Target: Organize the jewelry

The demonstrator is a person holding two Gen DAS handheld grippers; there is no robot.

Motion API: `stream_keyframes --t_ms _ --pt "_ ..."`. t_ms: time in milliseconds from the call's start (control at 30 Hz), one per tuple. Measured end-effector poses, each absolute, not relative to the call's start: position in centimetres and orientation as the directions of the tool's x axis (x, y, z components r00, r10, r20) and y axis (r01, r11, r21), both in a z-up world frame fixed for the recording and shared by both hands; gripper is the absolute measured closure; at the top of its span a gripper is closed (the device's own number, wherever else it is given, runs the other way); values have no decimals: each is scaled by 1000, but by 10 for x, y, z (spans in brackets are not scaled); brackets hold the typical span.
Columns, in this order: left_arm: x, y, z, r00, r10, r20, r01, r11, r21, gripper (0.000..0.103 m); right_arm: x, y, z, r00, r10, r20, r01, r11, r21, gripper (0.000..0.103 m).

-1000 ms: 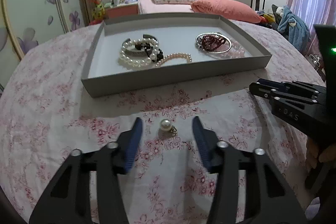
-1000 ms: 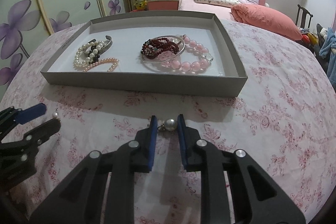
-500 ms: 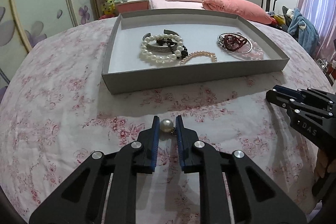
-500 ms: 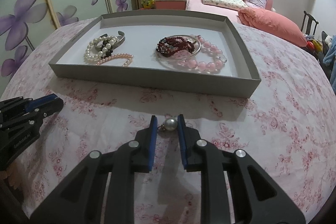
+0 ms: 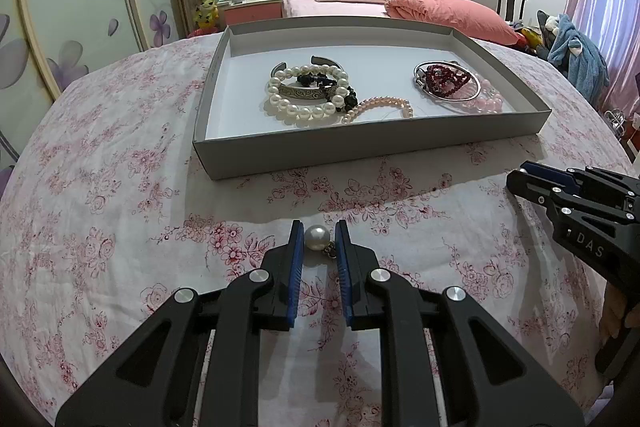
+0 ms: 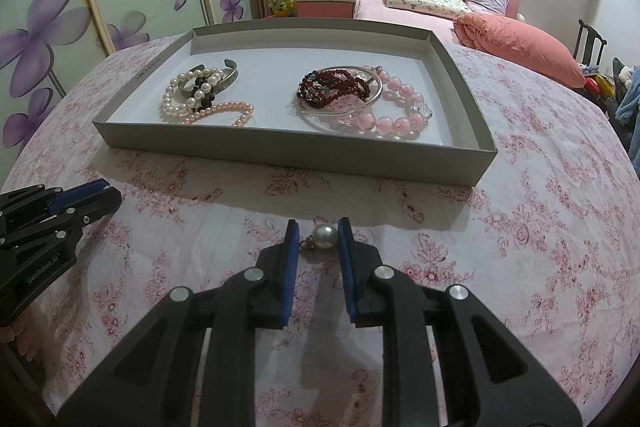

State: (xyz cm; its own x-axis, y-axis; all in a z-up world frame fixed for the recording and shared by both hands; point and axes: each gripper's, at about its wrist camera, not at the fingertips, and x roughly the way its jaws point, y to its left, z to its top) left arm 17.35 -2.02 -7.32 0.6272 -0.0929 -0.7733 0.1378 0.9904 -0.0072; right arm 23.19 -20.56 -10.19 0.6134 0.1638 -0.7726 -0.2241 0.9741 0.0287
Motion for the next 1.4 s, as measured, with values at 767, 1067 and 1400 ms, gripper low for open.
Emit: stream_keyframes --t_ms 767,1067,1400 --pt "174 -21 -73 626 -99 -773 138 990 -15 86 233 -205 -102 613 166 -773 -224 974 32 83" --pt "175 -20 -73 627 -108 -772 137 990 -27 87 232 -207 -102 614 177 -769 -218 975 50 83" --pt "160 -17 -35 763 -134 -632 120 991 -66 87 202 -206 -52 802 178 -571 -194 980 33 83"
